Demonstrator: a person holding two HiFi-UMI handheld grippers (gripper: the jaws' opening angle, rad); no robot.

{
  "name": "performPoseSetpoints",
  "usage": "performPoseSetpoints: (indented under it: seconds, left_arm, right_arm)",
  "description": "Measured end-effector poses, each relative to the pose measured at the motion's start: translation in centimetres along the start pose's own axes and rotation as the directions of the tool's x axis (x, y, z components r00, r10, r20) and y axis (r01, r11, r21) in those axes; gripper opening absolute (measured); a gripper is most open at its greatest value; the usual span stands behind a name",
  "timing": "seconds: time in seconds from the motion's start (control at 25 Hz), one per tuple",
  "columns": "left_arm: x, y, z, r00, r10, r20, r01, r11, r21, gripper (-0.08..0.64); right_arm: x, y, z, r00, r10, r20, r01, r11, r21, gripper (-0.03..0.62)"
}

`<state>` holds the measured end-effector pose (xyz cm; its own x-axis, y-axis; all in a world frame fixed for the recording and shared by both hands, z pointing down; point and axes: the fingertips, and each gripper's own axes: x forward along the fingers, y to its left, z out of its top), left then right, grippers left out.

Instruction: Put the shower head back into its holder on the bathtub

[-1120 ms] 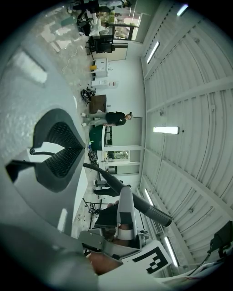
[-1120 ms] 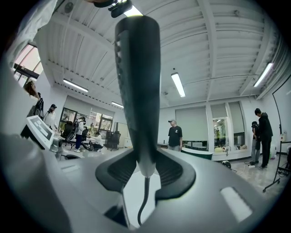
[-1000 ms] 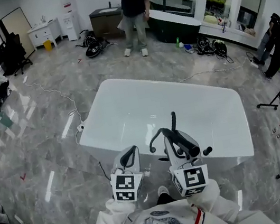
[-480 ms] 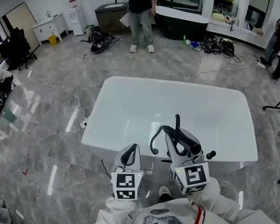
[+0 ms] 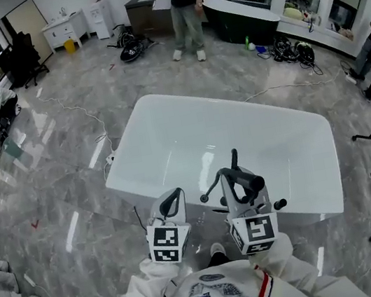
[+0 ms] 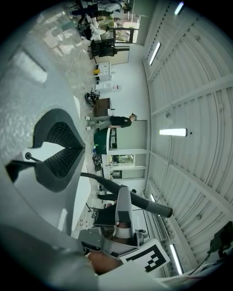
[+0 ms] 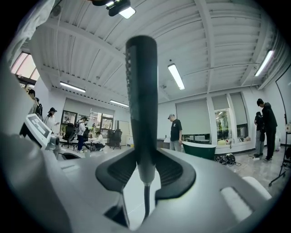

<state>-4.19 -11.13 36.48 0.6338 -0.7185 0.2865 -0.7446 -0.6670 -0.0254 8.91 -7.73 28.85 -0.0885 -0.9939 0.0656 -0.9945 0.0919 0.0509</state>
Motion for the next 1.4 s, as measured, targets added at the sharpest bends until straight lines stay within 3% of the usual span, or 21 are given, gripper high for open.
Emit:
performPoseSetpoints:
  seconds: [0.72, 1.4]
  left_arm:
    - [4.7, -0.5, -0.7, 0.997, 0.039, -0.062, -0.041, 0.999, -0.029, 0.002]
    - [7.3, -0.4, -1.2, 0.994, 0.096, -0.061, -0.098, 0.995, -0.021, 0.002]
  right_arm:
    - [3.4, -2.7, -3.6, 0.995, 0.08, -0.06, -0.079, 0.996, 0.032, 0.137]
    - [5.7, -3.4, -6.2, 0.982, 0.164, -0.092, -0.161, 0.986, 0.042, 0.137]
